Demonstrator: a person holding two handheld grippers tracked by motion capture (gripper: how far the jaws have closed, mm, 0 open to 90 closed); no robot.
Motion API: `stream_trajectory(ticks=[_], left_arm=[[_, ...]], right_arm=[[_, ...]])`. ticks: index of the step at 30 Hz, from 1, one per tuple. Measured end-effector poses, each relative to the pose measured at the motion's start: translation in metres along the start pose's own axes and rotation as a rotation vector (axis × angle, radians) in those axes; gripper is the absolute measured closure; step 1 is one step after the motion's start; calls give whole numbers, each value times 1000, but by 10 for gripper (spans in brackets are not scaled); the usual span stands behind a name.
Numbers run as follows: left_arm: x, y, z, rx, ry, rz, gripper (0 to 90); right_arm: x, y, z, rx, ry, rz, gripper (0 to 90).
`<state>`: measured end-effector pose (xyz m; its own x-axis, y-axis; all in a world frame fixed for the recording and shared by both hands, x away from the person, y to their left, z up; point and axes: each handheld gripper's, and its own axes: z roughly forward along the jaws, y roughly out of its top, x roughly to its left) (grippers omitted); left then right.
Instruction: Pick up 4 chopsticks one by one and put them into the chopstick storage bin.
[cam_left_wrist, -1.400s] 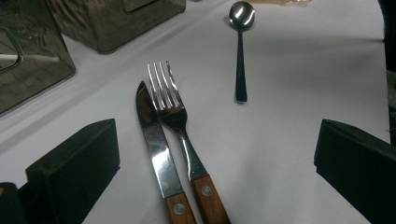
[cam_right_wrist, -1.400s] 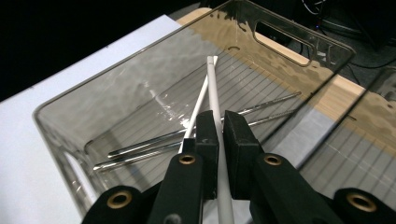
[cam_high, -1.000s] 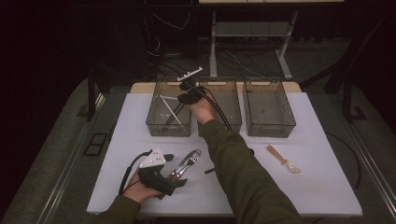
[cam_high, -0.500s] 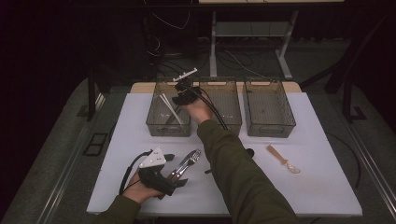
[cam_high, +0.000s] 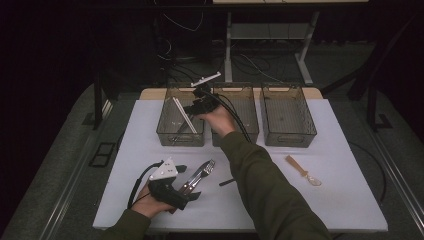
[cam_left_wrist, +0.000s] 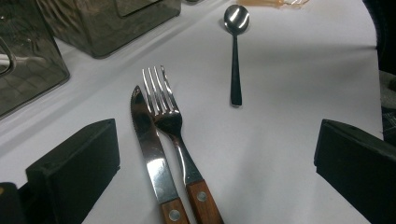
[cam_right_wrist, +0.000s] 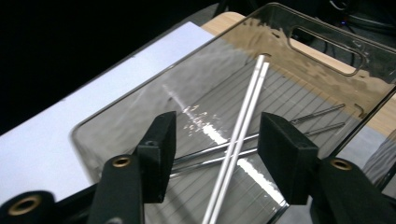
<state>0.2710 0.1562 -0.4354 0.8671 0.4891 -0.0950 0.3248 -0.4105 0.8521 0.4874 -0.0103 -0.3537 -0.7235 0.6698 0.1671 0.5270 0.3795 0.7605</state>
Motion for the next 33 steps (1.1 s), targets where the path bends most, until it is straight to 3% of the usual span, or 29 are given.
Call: stream_trajectory(ticks=[8, 12, 19, 33], left_arm=[[1, -1, -1, -11, 4, -17, 0], [1, -1, -1, -12, 8, -28, 0], [2, -1, -1, 3, 7, -16, 0], [1, -2, 1, 0, 25, -33, 0]], right_arm=[[2, -9, -29, -46, 43, -15, 413], [-1, -17, -42, -62, 80, 12, 374], [-5, -34, -64, -67, 92, -15, 274], [-13, -77, -106, -69, 73, -54, 255]])
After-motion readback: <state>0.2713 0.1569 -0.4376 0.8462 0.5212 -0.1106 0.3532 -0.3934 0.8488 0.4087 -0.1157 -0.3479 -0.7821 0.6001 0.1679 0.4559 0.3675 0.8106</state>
